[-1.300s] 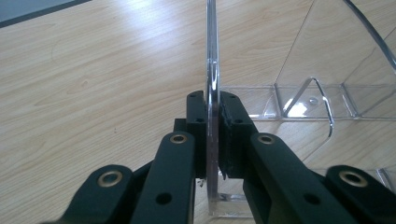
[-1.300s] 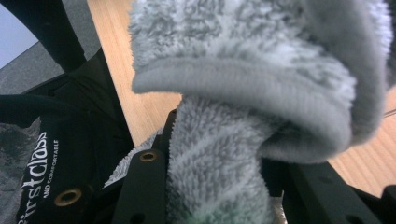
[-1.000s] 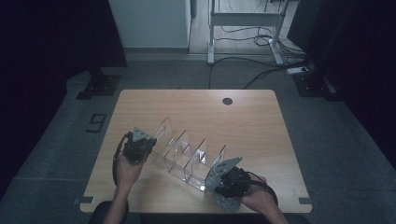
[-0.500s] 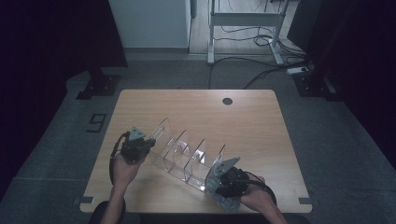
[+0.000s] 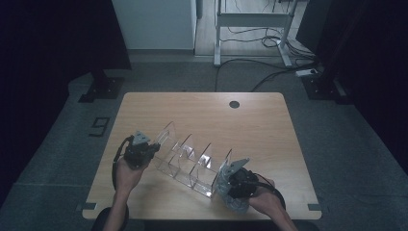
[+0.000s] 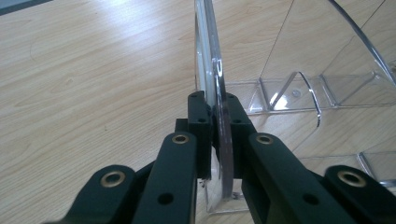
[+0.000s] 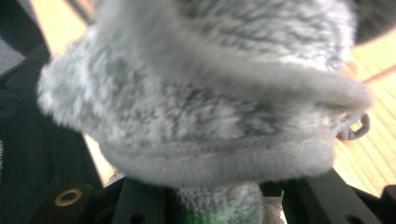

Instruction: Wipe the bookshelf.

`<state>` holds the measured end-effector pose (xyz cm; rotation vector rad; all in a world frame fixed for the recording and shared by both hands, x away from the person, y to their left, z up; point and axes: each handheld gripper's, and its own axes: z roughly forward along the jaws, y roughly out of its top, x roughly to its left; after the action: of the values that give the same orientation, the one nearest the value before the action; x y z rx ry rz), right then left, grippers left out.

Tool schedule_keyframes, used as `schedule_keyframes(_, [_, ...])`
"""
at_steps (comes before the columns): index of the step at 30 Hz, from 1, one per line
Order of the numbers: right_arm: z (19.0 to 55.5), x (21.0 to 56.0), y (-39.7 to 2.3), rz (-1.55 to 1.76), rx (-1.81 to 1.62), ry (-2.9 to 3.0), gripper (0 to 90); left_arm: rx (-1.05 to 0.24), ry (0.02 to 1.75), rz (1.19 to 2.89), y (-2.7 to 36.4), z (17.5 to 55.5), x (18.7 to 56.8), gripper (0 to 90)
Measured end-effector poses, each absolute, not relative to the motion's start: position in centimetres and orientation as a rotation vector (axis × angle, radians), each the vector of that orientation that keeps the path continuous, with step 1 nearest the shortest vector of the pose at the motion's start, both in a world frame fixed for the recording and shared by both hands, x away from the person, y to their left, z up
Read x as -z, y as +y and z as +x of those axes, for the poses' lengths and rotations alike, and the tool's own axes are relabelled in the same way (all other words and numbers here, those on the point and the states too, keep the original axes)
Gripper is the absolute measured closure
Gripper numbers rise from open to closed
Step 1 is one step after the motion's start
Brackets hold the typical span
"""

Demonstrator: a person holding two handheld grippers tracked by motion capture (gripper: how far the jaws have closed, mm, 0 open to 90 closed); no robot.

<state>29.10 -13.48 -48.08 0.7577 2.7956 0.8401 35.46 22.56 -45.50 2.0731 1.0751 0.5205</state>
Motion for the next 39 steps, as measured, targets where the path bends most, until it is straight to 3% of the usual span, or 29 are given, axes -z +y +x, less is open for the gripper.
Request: schedule_keyframes(39, [34.2, 48.6, -16.2, 0.993, -0.832, 2.629, 62.8, -0.526, 1.080, 2.072, 22.5, 35.5, 45.5, 85.2])
